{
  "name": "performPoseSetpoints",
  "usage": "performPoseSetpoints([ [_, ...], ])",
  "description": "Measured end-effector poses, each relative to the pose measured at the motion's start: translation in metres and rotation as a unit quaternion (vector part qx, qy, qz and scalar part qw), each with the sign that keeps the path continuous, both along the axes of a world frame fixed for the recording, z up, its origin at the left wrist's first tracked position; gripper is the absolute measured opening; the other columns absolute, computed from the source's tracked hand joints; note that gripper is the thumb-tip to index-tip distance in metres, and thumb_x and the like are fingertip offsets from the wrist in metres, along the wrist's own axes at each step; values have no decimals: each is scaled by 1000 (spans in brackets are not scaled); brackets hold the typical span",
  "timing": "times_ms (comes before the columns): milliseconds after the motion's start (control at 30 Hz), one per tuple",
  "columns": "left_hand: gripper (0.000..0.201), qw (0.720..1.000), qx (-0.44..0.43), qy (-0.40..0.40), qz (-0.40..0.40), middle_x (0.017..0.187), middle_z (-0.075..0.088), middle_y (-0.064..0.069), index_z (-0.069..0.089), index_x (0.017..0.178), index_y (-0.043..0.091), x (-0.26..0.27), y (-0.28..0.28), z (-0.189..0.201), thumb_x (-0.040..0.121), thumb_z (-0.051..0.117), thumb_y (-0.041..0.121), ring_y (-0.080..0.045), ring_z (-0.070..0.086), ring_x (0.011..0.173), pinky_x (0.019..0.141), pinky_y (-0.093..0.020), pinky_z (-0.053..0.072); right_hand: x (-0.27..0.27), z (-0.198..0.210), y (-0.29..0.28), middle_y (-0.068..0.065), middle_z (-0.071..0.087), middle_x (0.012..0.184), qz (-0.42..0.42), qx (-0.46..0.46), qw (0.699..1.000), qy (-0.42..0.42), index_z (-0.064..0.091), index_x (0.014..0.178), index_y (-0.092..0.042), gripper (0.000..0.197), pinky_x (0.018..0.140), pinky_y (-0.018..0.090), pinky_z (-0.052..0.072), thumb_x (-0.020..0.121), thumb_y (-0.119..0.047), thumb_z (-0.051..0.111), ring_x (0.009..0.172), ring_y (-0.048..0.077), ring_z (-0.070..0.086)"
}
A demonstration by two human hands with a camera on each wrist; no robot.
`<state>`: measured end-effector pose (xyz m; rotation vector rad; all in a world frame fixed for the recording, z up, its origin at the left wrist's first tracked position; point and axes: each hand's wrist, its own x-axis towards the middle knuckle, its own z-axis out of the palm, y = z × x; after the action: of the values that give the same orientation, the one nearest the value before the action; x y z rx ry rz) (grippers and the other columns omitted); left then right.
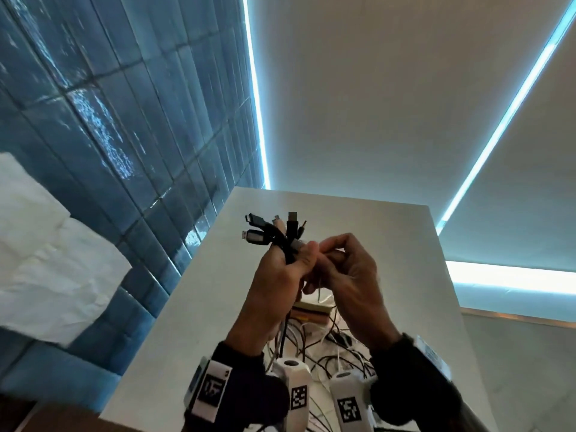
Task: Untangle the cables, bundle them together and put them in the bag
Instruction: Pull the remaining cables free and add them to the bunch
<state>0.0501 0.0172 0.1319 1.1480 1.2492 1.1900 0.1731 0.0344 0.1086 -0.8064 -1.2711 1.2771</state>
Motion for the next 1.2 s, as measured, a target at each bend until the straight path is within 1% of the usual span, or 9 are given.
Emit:
performPoseSetpoints([
  [133, 24, 998, 6, -49, 43, 51, 32, 6, 48, 76, 15, 0, 1, 2, 96, 55, 26, -9, 24, 43, 40, -22, 23, 9, -4, -4, 12, 65, 63, 7, 4, 998, -67, 56, 90, -4, 20, 51, 36, 48, 89, -24, 62, 52, 24, 57],
  [233, 26, 996, 15, -75, 35, 50, 29, 5, 46, 76, 14, -2, 2, 3, 95, 55, 29, -9, 20, 43, 41, -23, 20, 13, -6, -8, 8, 64, 61, 15, 25, 995, -94, 61, 85, -5, 14, 49, 32, 45, 91, -18, 62, 50, 21, 54],
  [367, 34, 999, 5, -27, 34, 54, 40, 5, 61, 84, 10, 7, -2, 2, 88, 55, 44, -9, 32, 47, 45, -24, 26, 8, 2, -9, 2, 61, 55, 17, 36, 996, -85, 61, 82, 2, 21, 44, 17, 40, 93, -16, 60, 43, 9, 52],
  [467, 36, 997, 15, -10, 71, 53, 41, 4, 61, 78, 14, 6, 2, 0, 86, 53, 49, -10, 36, 48, 47, -26, 31, 6, 2, -8, -2, 58, 51, 40, 34, 992, -115, 62, 76, -6, 26, 44, 17, 40, 93, -25, 58, 43, 9, 53],
  [633, 40, 988, 41, -100, 114, 63, 58, -1, 54, 72, 13, -3, 7, 5, 94, 43, 45, -17, 59, 62, 64, -34, 50, 12, -14, -9, -10, 55, 49, 101, 20, 982, -160, 62, 70, -11, 28, 49, 15, 40, 95, -21, 56, 45, 0, 49],
  [733, 43, 977, 44, -183, 101, 53, 25, 3, 35, 63, 19, -11, 10, 14, 89, 42, 53, -11, 27, 43, 44, -26, 32, 15, -34, -5, -15, 57, 51, 87, 18, 978, -188, 61, 69, -8, 27, 53, 11, 39, 95, -15, 58, 48, -4, 49],
  [833, 41, 982, 33, -170, 69, 61, 11, 2, 30, 64, 22, -15, 9, 16, 86, 43, 53, -12, 10, 51, 49, -30, 12, 18, -61, 2, -14, 59, 56, 84, 12, 972, -217, 59, 66, -18, 30, 57, 15, 42, 95, -16, 59, 55, -2, 54],
  [1000, 33, 982, 39, -179, 50, 63, 11, 0, 36, 69, 19, -15, 4, 19, 95, 41, 39, -17, 7, 57, 52, -32, 10, 27, -92, 9, -12, 50, 55, 52, -25, 971, -232, 55, 64, -10, 32, 55, 10, 38, 95, -8, 56, 51, -6, 46],
  [1200, 36, 971, 41, -223, 73, 51, 20, 9, 34, 68, 20, -21, 6, 16, 101, 35, 35, -6, 13, 41, 42, -24, 8, 38, -120, 13, -12, 42, 44, 99, -82, 964, -233, 58, 63, -18, 36, 44, 15, 30, 98, -15, 53, 41, 1, 36],
])
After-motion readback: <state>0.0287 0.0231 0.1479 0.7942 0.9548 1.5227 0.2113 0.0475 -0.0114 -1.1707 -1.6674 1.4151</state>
